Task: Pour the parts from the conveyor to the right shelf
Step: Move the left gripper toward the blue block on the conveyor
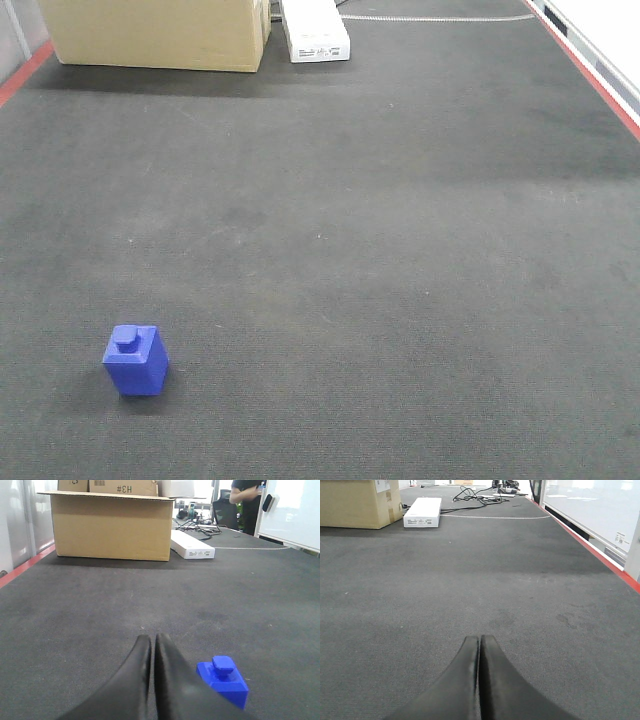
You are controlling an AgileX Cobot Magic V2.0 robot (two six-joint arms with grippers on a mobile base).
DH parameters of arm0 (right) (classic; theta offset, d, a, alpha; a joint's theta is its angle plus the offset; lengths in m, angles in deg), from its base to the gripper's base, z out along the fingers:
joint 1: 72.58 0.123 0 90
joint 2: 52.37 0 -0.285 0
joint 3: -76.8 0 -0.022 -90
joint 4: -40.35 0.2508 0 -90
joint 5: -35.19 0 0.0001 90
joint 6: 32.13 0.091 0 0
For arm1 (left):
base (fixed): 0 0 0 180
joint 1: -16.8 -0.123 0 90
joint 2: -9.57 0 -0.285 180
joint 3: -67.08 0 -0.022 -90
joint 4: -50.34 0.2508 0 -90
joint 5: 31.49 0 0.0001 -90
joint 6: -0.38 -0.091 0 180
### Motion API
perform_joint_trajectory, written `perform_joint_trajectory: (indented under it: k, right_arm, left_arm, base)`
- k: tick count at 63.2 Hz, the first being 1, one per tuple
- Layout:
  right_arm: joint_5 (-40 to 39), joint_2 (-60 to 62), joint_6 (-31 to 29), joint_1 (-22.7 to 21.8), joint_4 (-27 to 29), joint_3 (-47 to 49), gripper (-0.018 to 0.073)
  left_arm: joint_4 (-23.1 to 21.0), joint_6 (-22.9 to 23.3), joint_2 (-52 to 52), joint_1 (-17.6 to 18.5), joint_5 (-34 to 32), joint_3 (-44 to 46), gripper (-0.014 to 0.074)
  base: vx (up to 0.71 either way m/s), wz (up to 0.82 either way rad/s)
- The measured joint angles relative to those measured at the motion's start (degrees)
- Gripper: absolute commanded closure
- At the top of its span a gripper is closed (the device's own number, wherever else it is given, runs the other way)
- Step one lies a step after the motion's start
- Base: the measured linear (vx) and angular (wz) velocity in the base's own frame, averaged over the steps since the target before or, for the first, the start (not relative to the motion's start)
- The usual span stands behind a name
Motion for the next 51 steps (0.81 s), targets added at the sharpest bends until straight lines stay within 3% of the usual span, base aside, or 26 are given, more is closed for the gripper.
perform_joint_trajectory:
  k: [51]
  right_arm:
    - [0.0, 0.0, 0.0, 0.0, 0.0, 0.0, 0.0568]
  left_arm:
    - [0.0, 0.0, 0.0, 0.0, 0.0, 0.0, 0.0603]
  base:
    - [0.0, 0.0]
